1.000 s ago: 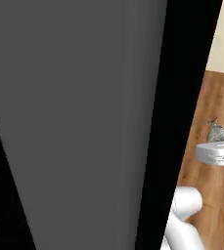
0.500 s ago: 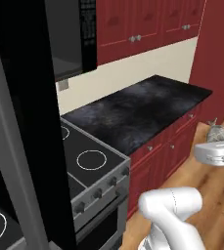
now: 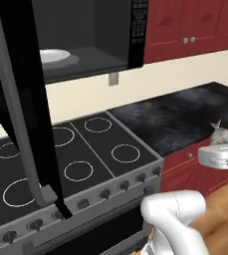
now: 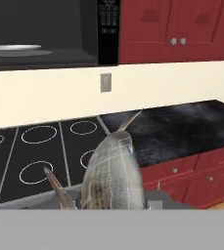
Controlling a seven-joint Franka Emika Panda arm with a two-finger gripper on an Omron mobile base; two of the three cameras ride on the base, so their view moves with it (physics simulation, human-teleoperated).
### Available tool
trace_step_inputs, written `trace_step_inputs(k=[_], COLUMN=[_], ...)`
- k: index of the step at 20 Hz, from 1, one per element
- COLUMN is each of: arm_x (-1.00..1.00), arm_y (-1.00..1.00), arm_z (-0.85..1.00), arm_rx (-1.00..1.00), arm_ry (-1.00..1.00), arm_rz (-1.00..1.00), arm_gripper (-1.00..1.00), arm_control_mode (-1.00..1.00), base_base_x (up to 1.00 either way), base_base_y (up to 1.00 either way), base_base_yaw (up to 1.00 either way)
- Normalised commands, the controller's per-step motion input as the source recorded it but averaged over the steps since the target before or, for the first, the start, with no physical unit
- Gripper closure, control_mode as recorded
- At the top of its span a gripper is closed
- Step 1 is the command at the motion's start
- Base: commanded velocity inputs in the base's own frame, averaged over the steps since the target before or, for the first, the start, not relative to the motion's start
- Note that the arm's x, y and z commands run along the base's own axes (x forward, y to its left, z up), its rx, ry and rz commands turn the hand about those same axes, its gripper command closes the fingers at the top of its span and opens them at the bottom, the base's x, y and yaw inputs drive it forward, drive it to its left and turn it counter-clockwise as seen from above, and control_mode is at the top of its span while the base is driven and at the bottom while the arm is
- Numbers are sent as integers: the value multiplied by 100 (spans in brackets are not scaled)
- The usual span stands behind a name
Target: Transport the fish from the fridge to the microwave and turn on the microwave.
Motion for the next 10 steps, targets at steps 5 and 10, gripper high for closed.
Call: trace_step_inputs(k=[5,10], arm_x=[0,0], arm_y=[0,0], arm_z=[0,0], arm_rx=[0,0], arm_ry=[0,0], arm_rz=[0,0], arm_gripper=[100,100], arm_control_mode=[100,100], base_base_x=[0,6], base_base_y=[25,30], base_base_yaw=[47,42])
